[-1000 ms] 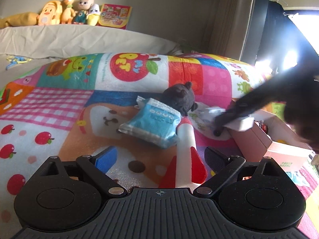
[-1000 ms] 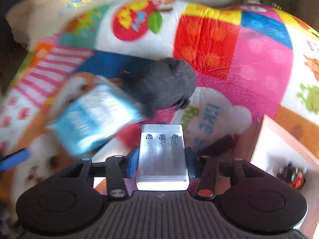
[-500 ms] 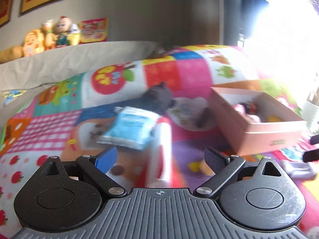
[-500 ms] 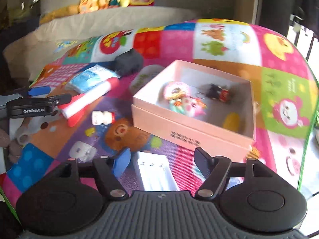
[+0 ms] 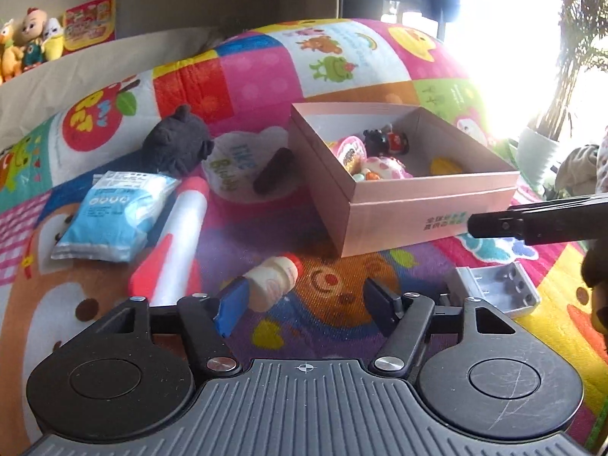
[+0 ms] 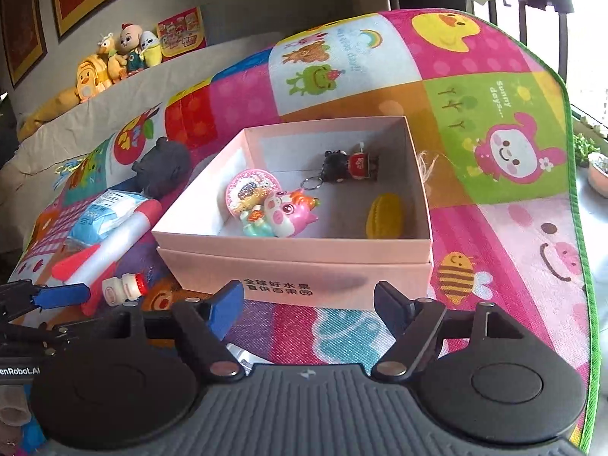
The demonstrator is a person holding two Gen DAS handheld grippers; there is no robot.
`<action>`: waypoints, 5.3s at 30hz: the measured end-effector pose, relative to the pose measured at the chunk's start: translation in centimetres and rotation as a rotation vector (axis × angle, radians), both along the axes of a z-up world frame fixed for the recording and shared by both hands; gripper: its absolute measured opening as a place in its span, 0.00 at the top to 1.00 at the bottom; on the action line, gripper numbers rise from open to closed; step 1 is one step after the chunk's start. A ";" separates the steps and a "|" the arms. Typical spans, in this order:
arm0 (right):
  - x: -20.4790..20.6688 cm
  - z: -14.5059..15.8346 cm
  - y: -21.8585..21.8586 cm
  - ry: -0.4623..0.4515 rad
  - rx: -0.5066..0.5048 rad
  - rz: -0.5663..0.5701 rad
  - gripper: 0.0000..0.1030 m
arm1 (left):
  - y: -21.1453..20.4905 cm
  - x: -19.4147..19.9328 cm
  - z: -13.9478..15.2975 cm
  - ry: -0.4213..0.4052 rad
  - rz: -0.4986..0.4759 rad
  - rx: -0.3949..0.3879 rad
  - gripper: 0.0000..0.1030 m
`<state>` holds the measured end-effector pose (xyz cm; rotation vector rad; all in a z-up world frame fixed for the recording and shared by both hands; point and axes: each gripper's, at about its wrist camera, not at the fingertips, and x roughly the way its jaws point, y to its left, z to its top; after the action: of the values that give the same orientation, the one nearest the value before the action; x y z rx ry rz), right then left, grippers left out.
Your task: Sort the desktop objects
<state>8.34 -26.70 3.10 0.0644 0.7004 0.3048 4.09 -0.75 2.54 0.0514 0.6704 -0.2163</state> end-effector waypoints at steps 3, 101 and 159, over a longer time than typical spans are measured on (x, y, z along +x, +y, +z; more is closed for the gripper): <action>-0.9 -0.6 -1.0 -0.004 -0.003 -0.026 0.25 | 0.6 1.0 -0.8 0.023 -0.009 0.050 0.34; -4.6 -2.2 1.4 0.014 -0.083 0.015 0.07 | 4.8 -4.9 -1.4 -0.018 0.047 -0.089 0.08; 5.8 15.7 0.0 -0.245 0.025 0.005 0.22 | -5.1 6.3 8.7 -0.259 -0.177 -0.073 0.32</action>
<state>14.17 -26.72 18.75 0.0483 0.4535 0.3207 10.37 -5.83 11.25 0.0674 0.3992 -0.3974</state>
